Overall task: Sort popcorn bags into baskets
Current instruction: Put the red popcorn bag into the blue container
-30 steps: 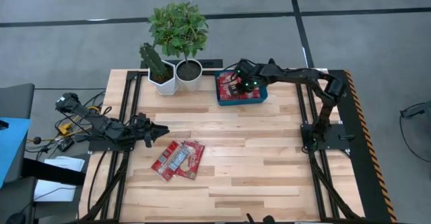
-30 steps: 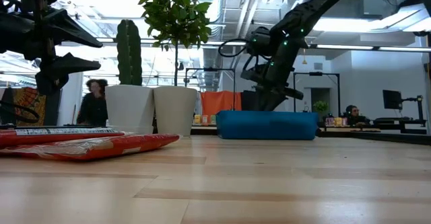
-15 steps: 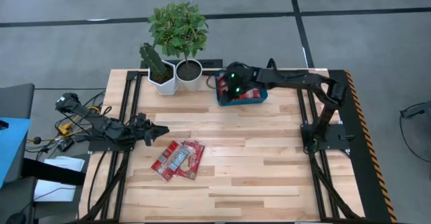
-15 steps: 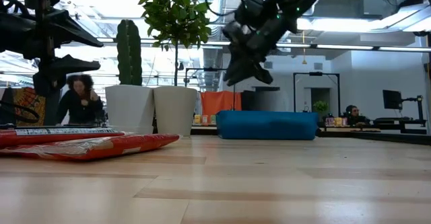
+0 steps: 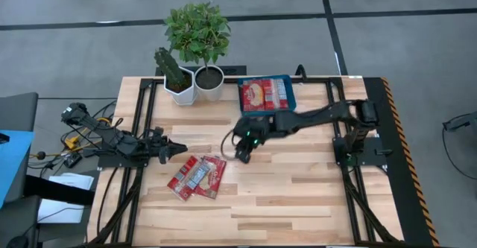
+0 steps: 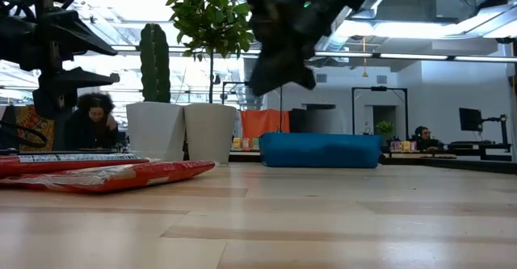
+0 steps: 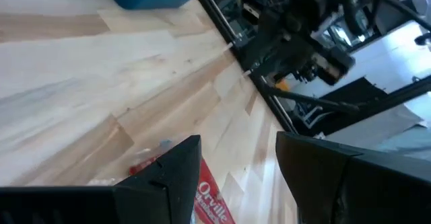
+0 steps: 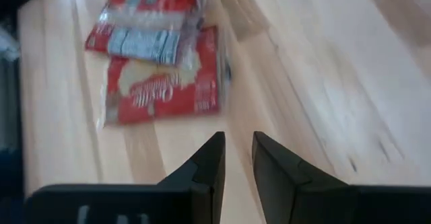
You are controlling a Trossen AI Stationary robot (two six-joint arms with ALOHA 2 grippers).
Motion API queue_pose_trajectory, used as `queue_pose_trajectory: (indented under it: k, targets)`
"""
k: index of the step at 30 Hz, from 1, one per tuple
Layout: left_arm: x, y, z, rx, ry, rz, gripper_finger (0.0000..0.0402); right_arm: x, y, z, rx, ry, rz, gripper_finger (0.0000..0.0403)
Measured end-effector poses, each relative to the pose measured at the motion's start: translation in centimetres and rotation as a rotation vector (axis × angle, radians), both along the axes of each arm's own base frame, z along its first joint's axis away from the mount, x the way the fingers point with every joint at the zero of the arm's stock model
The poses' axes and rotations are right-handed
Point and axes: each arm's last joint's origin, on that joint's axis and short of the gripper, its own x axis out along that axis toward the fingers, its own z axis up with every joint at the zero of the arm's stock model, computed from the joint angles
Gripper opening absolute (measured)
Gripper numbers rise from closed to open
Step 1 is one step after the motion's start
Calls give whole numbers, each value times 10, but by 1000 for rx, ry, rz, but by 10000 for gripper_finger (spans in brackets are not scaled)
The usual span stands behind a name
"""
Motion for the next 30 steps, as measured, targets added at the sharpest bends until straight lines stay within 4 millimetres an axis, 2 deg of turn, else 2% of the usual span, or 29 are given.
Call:
queue_pose_trajectory:
  k: [3, 5, 7, 11, 14, 18, 26, 30]
  targets:
    - [0, -1, 0, -2, 5, -41, 183, -3, 14, -11, -18, 63, -49, 115]
    - [0, -2, -1, -3, 10, -66, 183, 7, 19, -13, 22, 5, -89, 133]
    - [1, -3, -1, 1, 18, -82, 183, 9, 20, -20, 57, 27, -120, 157]
    - [2, -4, -3, 25, 39, -120, 183, 23, 23, -48, 142, 29, -165, 206]
    - [3, -6, -4, 37, 61, -149, 183, 34, 23, -64, 207, 35, -189, 228]
    - [4, -8, -8, 49, 97, -188, 183, 47, 24, -87, 257, 99, -189, 234]
    - [7, -10, -14, 73, 164, -206, 183, 85, 30, -95, 369, 44, -91, 221]
    - [8, -11, -16, 81, 185, -210, 183, 97, 31, -101, 397, 55, -92, 213]
